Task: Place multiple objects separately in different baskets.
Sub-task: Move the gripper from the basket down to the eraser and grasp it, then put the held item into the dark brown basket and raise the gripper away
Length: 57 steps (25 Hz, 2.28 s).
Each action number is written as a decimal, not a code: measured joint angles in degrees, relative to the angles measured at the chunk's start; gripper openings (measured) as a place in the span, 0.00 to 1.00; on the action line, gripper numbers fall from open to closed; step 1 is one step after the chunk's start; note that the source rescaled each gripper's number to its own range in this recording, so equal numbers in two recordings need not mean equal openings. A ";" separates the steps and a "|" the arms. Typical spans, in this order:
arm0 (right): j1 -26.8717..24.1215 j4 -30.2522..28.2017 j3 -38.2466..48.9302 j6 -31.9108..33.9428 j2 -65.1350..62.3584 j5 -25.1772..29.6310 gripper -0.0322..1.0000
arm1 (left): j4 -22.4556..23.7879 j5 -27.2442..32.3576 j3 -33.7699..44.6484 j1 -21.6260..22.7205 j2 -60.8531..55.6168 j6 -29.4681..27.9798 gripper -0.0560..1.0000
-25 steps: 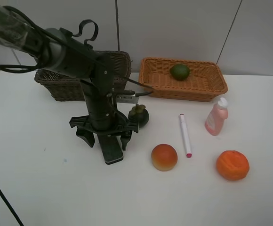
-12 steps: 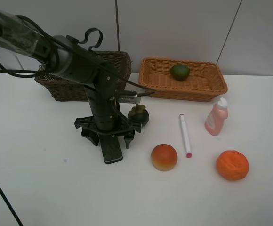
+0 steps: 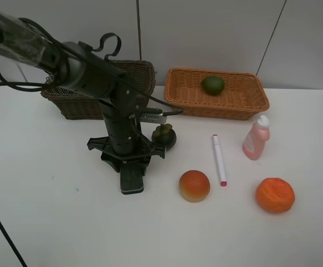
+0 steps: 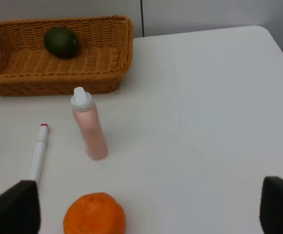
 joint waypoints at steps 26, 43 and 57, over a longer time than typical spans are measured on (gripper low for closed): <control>0.00 0.00 0.00 0.00 0.00 0.00 1.00 | -0.78 -29.50 -19.74 13.72 -2.23 13.56 0.45; 0.00 0.00 0.00 0.00 0.00 0.00 1.00 | 16.89 -23.34 -19.79 13.94 0.36 22.65 0.45; 0.00 0.00 0.00 0.00 0.00 0.00 1.00 | 17.07 -11.80 -19.91 14.02 -3.99 15.25 1.00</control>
